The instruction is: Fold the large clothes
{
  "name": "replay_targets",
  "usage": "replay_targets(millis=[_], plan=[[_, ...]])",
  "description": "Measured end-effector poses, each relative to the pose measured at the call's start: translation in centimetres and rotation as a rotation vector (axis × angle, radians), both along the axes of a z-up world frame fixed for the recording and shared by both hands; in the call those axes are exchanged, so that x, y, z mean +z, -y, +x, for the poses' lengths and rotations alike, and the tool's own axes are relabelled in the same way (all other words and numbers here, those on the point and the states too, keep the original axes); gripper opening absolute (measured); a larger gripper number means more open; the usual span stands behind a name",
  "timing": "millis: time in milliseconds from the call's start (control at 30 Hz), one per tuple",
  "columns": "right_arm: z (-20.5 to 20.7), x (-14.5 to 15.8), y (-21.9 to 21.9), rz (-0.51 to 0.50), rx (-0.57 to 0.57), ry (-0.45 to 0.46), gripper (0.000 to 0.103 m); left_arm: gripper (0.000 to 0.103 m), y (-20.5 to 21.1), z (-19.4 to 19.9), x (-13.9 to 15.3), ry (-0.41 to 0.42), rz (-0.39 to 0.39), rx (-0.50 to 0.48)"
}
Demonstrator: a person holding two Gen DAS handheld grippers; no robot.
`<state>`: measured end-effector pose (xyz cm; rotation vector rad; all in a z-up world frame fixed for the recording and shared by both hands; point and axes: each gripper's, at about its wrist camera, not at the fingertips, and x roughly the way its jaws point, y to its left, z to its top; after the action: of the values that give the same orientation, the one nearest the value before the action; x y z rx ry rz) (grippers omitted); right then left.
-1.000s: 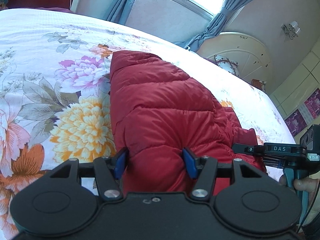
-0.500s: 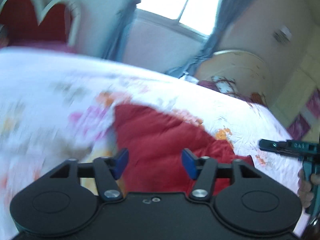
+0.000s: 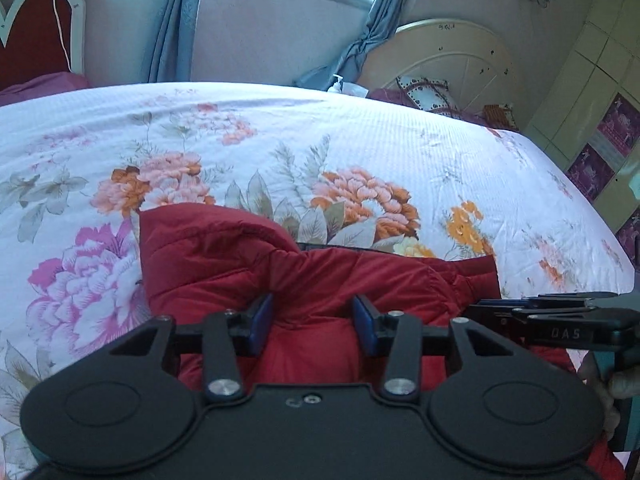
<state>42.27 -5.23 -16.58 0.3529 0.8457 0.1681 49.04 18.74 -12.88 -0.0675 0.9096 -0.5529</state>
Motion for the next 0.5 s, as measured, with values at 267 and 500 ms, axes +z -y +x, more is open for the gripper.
replay_targets(millis=[267,500], plan=[[-1.2,2.3,0.6,-0.027,-0.055,0.008,0.027,0.044,-1.1,-1.0,1.3,0.009,-0.020,0.028],[-7.1,7.2,-1.5,-0.040,0.067,0.135,0.027,0.045,-1.1,-9.5,5.6,0.149,-0.014,-0.018]])
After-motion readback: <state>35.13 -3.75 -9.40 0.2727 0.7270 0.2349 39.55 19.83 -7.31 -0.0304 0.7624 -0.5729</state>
